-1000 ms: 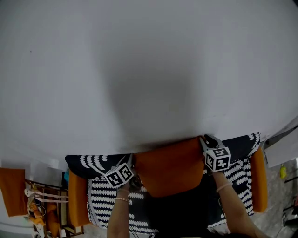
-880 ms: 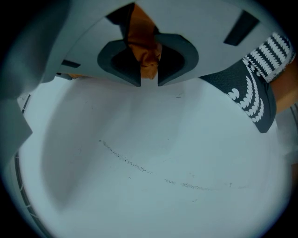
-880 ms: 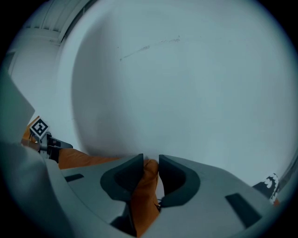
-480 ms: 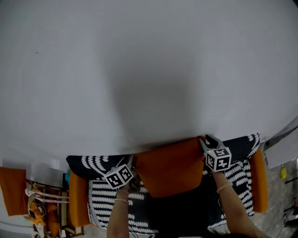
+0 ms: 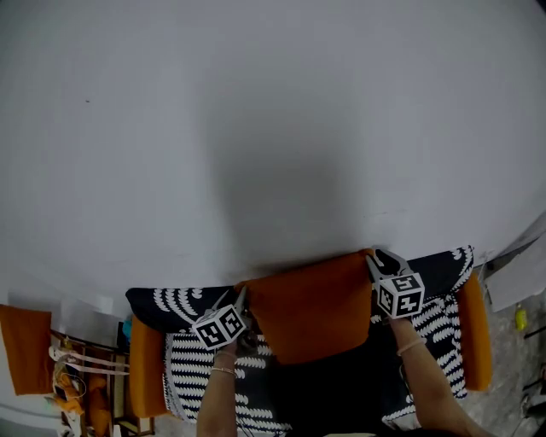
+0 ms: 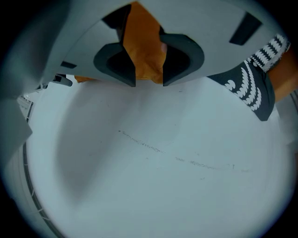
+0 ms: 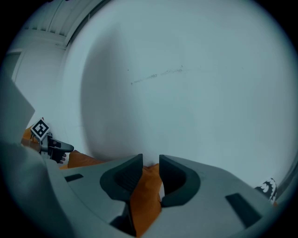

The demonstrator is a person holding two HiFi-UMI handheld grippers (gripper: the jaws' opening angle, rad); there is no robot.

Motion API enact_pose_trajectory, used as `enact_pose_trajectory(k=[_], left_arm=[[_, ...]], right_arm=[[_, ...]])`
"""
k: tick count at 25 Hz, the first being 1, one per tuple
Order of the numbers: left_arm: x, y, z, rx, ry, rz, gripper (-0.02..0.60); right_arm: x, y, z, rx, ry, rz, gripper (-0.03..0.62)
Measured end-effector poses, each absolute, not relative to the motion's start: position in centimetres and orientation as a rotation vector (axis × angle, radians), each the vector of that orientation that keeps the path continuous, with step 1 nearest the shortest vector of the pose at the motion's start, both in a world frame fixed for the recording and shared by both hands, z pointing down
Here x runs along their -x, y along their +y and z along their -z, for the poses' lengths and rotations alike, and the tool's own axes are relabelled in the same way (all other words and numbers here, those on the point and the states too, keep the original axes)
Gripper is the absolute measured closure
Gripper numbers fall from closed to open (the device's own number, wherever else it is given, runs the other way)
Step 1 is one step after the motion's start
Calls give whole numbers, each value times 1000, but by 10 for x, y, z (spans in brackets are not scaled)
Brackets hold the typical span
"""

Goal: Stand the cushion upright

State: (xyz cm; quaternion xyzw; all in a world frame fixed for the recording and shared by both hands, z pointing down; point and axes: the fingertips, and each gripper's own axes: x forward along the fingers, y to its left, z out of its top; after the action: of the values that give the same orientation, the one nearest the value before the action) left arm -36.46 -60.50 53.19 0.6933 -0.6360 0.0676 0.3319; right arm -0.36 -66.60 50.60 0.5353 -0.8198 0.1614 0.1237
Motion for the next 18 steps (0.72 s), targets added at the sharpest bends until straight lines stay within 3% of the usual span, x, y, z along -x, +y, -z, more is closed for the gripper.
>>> enact_pose_trajectory(k=[18], left_arm=[[342,-548,-476,-1948,-1697,-204,419]], right_arm=[[28,-599,-455,-1485,-2528,-384,511]])
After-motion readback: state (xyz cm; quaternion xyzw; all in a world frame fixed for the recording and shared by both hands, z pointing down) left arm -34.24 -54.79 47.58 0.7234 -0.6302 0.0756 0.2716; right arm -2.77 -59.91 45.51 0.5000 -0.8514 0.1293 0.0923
